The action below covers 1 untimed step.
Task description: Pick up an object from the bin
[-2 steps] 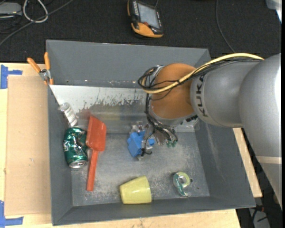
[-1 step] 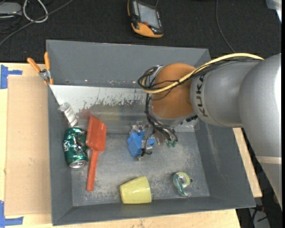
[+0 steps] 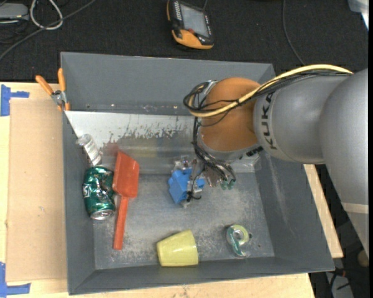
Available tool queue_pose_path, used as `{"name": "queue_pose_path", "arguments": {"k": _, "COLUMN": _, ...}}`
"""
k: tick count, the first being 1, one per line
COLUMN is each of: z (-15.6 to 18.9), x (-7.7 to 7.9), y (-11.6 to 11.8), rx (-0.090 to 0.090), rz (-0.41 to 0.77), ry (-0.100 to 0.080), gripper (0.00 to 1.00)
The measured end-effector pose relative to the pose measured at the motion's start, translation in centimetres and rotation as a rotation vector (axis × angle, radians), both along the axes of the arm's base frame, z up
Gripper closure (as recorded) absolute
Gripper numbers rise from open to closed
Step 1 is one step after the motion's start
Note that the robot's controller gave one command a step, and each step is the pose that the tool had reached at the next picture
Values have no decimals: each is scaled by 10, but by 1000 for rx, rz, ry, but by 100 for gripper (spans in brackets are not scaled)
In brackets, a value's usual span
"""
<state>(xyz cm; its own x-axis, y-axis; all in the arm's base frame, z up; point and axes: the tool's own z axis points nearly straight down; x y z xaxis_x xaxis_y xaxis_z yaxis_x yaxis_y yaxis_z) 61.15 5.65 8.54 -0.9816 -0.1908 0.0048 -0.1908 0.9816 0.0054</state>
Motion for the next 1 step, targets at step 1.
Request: {"name": "queue_pose_path", "arguments": {"k": 1, "z": 16, "x": 0, "y": 0, "rx": 0, "rz": -1, "ry": -1, "gripper": 100}}
